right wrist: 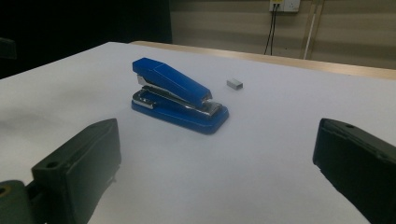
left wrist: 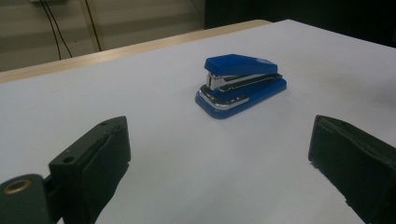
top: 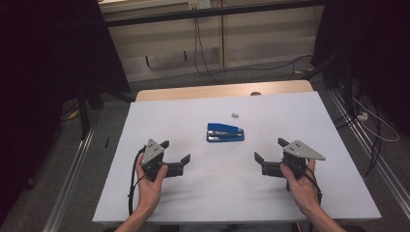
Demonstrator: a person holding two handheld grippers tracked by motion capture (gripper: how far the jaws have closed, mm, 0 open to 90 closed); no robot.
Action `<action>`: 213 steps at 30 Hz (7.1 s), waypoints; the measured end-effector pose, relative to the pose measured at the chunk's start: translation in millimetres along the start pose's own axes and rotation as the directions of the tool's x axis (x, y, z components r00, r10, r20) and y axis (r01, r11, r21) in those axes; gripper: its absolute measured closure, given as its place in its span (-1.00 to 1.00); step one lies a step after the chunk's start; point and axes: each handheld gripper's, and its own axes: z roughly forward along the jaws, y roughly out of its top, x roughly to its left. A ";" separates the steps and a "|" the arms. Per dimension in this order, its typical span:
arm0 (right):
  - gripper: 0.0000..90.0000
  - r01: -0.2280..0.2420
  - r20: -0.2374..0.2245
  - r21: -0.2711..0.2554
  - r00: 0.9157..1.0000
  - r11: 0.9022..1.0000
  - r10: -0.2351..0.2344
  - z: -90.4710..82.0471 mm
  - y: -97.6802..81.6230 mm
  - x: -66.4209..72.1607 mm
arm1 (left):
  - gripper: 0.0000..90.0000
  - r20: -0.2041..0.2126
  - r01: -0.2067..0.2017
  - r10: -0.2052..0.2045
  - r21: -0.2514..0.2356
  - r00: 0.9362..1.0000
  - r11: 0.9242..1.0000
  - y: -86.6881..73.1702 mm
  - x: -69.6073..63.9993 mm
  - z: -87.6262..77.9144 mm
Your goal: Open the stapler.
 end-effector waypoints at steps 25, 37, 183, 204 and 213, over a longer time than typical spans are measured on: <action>-0.95 0.072 -0.111 0.026 0.991 0.997 -0.069 48.6 15.5 13.8 | -0.90 0.051 -0.037 0.035 0.053 0.998 0.998 18.0 -1.9 55.8; -0.93 0.047 -0.134 0.026 0.990 0.999 -0.043 72.0 25.6 17.9 | -0.90 0.044 -0.044 0.042 0.049 0.998 0.998 26.5 -0.2 80.6; 1.00 0.213 -0.227 0.311 0.963 0.926 -0.146 161.2 19.5 40.4 | 1.00 0.094 0.024 -0.041 0.169 0.995 0.985 34.6 14.6 136.2; 1.00 0.242 -0.238 0.303 0.956 0.922 -0.173 160.8 19.3 41.8 | 1.00 0.107 0.031 -0.045 0.135 0.993 0.990 40.2 12.7 133.1; 1.00 0.247 -0.234 0.302 0.955 0.921 -0.179 160.6 19.1 42.6 | 1.00 0.115 0.021 -0.035 0.121 0.993 0.992 46.2 10.7 131.9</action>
